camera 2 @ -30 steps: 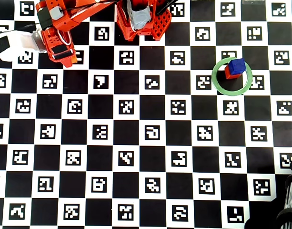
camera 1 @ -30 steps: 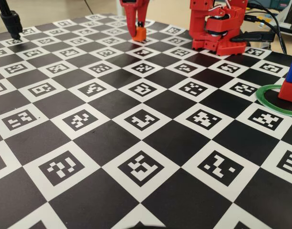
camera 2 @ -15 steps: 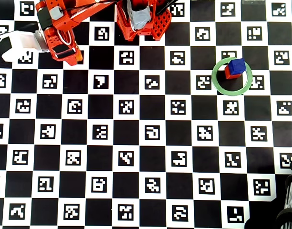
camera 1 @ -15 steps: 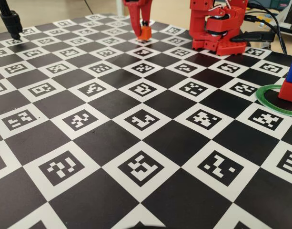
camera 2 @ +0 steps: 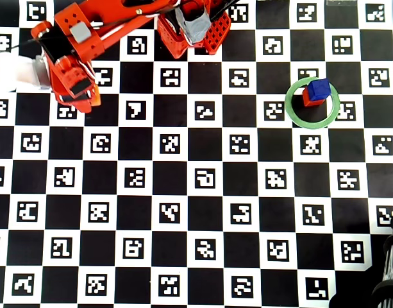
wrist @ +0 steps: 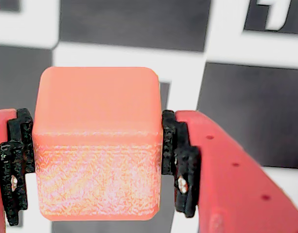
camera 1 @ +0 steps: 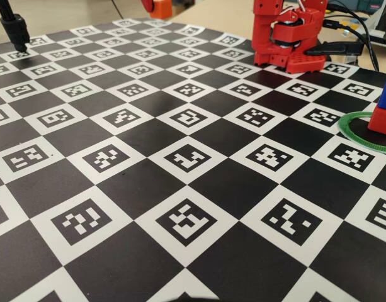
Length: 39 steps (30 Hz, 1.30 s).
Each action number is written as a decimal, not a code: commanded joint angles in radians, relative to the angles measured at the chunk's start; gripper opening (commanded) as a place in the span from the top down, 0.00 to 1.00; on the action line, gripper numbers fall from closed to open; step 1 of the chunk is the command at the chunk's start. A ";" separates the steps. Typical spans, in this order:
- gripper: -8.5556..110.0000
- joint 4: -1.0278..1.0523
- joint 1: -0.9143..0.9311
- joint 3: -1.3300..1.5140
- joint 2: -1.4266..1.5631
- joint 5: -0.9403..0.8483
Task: Grab the red cube then put it in the green circle then put the blue cube on top and finally the orange cube on top
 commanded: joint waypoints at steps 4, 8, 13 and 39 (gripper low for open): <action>0.88 0.121 -0.206 -0.187 0.037 0.249; 0.88 0.121 -0.341 -0.201 0.049 0.459; 0.88 0.121 -0.489 -0.202 0.069 0.661; 0.92 0.121 -1.221 0.091 0.288 1.404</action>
